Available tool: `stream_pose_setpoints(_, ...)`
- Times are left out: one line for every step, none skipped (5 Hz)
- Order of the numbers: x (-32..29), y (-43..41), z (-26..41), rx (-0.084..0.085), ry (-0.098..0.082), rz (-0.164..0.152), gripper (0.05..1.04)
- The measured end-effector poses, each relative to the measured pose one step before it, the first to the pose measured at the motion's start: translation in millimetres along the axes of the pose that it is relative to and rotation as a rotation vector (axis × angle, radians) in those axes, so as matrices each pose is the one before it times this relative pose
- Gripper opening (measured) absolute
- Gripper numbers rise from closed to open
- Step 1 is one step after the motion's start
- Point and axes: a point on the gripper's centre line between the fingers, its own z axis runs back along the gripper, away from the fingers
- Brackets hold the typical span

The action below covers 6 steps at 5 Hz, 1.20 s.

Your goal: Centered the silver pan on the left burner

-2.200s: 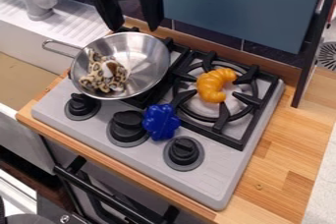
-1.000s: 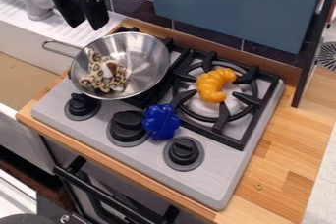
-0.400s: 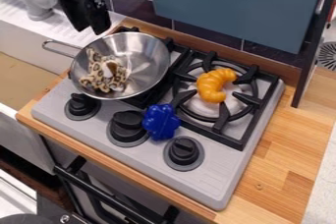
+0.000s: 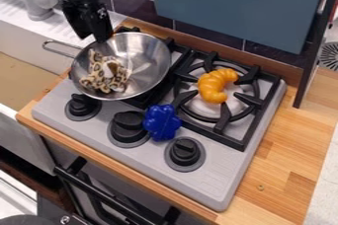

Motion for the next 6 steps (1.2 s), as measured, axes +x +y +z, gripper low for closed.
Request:
stream_pose_setpoints(-0.88, 1.28, -5.01, 0.0136, -0.0056, -0.0058, 0.997)
stream_pose_setpoints(-1.53, -0.43, -5.10, 0.0061, 0.0004, 0.0049, 0.964)
stream_pose_setpoints(0.57, -1.01, -3.01, -0.0068, 0.0050, 0.0195, 0.700)
stream_pose_setpoints(3.72, -2.21, -3.85, 0.0000, -0.0003, 0.0082, 0.407)
stream_pose_setpoints(2.12, 0.44, 3.07, 0.0002, -0.0038, 0.0125, 0.183)
stream_pose_setpoints(3.33, 1.41, 2.08, 0.0073, -0.0147, 0.0061, 0.091)
